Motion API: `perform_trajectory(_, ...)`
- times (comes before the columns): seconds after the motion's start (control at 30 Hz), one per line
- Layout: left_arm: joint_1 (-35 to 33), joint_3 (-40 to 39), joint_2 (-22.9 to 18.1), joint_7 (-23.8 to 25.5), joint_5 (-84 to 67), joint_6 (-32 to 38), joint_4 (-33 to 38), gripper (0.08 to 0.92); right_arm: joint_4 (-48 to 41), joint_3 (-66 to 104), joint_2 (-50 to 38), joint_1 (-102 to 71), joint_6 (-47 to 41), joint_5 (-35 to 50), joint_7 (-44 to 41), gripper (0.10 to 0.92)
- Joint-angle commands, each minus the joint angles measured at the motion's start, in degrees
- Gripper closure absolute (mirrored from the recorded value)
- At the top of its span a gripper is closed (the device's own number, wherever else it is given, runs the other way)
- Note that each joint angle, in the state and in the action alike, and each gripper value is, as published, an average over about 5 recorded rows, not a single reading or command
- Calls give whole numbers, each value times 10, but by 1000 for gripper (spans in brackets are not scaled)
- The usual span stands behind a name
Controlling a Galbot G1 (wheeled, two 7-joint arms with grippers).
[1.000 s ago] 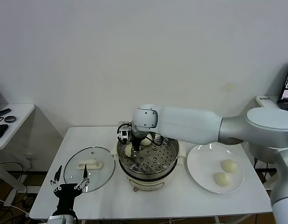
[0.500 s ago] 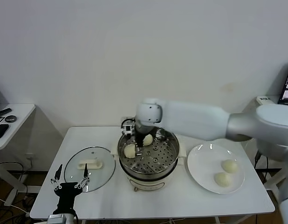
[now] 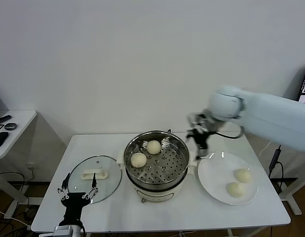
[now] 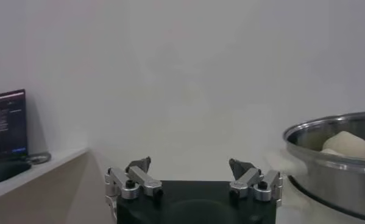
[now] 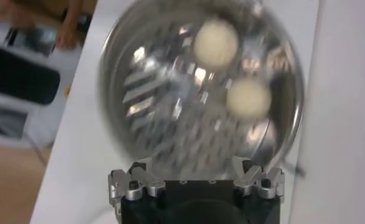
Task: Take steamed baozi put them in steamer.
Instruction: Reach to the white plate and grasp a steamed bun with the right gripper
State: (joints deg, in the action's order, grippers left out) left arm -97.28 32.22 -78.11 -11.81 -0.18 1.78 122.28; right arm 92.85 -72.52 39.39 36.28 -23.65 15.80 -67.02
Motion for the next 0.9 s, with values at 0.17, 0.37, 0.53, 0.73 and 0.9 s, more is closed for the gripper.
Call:
perform_trajectory(0.17, -2, -3, -1, 3, 3, 2, -5, 177, 28, 73, -227, -154, 163, -198, -53, 203)
perform_trajectory(0.37, -7, 0, -4, 5, 8, 4, -3, 177, 2, 188, -234, -313, 159, -235, -27, 203)
perform_trajectory(0.53, -13, 4, -6, 5, 14, 3, 0, 177, -22, 283, -214, -444, 149, -251, -2, 203)
perform_trajectory(0.73, -20, 12, -8, 5, 15, 3, 6, 177, -65, 338, -167, -503, 145, -268, 19, 203)
perform_trajectory(0.9, -24, 18, -10, 5, 15, 4, 8, 177, -101, 349, -136, -511, 146, -284, 31, 203)
